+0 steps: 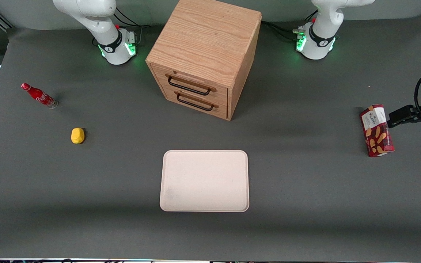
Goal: Place coke bottle on tray
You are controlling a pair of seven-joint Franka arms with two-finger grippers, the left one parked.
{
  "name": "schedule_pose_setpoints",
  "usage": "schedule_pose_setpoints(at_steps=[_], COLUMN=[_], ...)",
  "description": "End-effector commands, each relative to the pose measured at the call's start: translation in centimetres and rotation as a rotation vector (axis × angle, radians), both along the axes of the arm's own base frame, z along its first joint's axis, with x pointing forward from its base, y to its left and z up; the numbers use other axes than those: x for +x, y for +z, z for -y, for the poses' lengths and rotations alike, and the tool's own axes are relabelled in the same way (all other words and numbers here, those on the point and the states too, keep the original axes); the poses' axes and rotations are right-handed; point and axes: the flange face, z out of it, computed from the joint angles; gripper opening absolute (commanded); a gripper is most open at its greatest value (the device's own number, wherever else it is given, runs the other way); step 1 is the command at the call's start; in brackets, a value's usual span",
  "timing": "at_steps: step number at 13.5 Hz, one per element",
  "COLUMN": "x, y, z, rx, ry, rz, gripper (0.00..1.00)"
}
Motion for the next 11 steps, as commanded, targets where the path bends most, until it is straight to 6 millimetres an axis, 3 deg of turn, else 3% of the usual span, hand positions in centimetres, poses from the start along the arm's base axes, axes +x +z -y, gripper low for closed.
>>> schedule_pose_setpoints(at_steps=[1, 6, 11], x=[-0.4, -1.4, -3.2], y=[-2.9, -9.1, -13.9], z=[0.4, 1.3, 2.0], rx=[-0.012, 0.002, 0.003], ry=[0.028, 0.04, 0.047], rz=[0.02, 0.048, 0.081], gripper=[1.0, 1.0, 1.0])
